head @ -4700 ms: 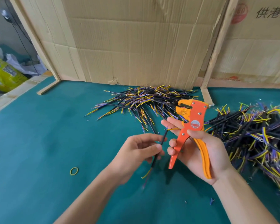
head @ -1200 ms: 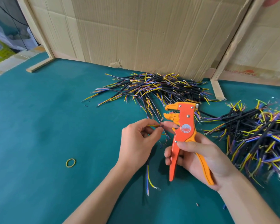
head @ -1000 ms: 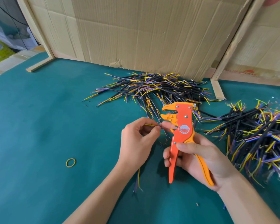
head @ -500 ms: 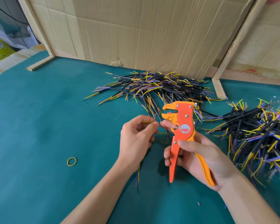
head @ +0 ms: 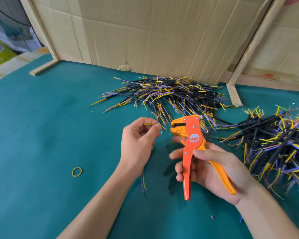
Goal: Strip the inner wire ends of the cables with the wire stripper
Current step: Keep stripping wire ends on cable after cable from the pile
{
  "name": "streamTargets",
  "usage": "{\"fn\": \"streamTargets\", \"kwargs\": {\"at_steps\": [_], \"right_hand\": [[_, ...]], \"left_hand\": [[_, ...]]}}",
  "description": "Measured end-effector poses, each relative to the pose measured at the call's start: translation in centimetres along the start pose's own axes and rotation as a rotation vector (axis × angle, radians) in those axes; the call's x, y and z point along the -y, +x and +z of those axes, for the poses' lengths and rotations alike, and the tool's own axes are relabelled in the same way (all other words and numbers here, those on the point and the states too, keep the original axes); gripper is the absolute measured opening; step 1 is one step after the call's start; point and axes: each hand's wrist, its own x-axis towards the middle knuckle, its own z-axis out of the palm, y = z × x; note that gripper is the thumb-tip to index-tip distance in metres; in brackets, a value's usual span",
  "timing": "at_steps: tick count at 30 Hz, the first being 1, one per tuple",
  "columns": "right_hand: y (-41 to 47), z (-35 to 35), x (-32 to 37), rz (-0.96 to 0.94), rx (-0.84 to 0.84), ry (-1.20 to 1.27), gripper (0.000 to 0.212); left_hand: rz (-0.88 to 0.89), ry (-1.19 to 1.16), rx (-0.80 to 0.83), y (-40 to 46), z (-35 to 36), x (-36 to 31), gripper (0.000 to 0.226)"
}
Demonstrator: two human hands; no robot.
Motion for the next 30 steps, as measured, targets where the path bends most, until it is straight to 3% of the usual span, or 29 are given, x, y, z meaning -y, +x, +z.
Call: {"fn": "streamTargets", "kwargs": {"at_steps": [17,25,30], "right_hand": [[-0.1,-0.7,0.1,0.023,0.119,-0.007,0.074],[0.4,-0.9,-0.3,0.033,0.137,-0.009,0.061],[0.4,-0.9,-0.4,0.014,0.060,-0.017,0.052]], "left_hand": [[0.103,0.191,0.135,0.0,-0.2,0.4,0.010],[0.128,0.219,0.142,-0.1,-0.1,0.3,0.013],[0.128,0.207,0.137,0.0,-0.2,0.4,0.013]]}}
